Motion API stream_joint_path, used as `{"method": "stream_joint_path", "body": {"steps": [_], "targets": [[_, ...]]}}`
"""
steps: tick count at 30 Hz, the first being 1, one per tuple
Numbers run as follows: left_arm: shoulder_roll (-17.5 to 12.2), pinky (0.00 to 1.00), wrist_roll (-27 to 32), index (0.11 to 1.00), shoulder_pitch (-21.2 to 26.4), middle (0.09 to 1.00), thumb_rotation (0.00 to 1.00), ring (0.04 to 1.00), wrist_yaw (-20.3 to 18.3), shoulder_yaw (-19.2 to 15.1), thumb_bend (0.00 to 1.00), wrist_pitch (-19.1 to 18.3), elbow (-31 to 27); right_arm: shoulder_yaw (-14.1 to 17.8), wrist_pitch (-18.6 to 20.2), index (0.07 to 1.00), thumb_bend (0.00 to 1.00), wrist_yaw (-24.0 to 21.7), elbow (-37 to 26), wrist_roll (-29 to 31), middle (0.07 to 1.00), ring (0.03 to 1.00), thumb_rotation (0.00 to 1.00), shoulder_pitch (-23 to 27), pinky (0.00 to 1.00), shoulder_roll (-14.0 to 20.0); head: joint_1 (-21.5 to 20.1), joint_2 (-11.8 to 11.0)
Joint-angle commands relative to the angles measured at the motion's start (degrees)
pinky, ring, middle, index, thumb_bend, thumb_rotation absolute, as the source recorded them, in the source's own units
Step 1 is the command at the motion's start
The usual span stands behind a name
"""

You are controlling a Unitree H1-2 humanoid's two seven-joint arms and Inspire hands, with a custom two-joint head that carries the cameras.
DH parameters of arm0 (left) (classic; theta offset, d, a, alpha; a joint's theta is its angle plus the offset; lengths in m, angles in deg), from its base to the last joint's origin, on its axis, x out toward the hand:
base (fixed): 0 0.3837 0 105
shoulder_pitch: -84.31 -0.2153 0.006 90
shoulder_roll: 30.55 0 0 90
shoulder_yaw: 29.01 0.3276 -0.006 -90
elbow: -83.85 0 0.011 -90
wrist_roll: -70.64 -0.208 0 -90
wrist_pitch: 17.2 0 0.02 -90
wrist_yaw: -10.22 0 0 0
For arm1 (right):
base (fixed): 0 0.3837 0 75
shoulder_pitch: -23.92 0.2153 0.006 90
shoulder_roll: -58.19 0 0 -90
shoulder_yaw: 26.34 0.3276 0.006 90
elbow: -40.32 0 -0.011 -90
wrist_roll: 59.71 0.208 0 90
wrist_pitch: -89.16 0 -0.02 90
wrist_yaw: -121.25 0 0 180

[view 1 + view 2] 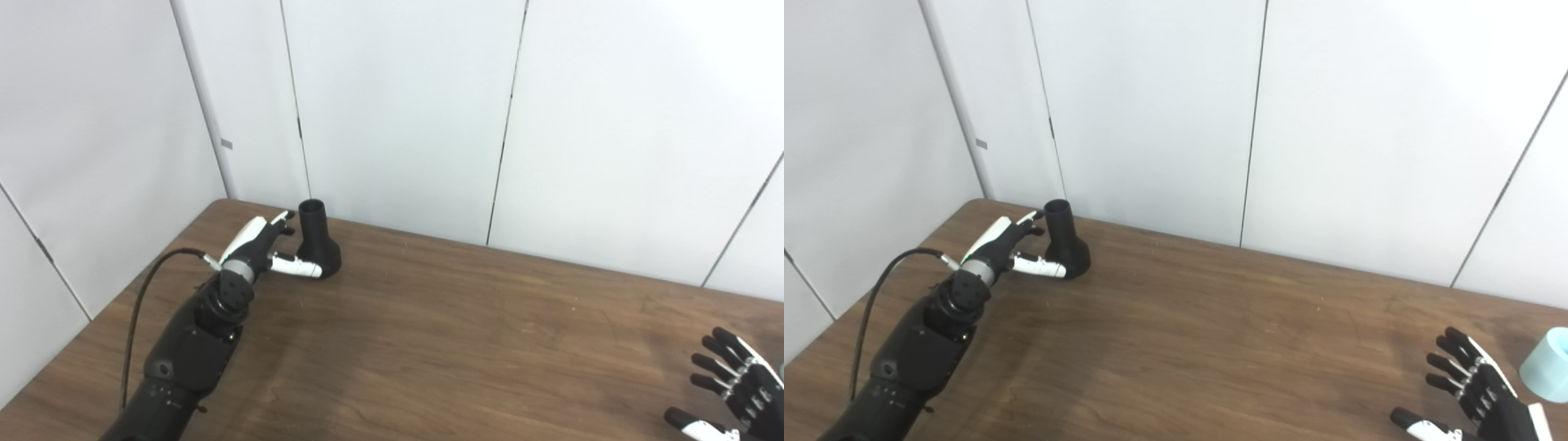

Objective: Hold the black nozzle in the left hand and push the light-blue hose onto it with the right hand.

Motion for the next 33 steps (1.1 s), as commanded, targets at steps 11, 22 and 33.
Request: {"method": "stream_joint_path", "body": {"steps": [11,22,33], "targets": [[-0.9,1.0,-2.42,0.854,4.18,0.859,0.26,0.973,5.27,2.97,0.96,3.88,3.65,0.63,-0.54,0.84,0.75,0.57,-4.1,-0.04,0.834,0.765,0.11,0.62,0.68,0.42,-0.82,0.63],[-1.37,1.0,-6.69,0.772,5.07,0.837,0.27,0.951,7.65,7.02,0.98,4.88,6.06,0.91,0.03,0.834,0.76,0.82,-5.56,0.04,0.834,0.758,0.13,0.05,0.66,0.36,-0.98,1.46],[-0.74,1.0,-5.13,0.665,5.21,0.727,0.23,0.859,6.64,6.64,0.92,6.23,6.49,0.99,0.48,0.835,0.75,1.23,-6.24,-1.07,0.835,0.755,0.14,-0.19,0.66,0.46,-1.12,2.3]]}}
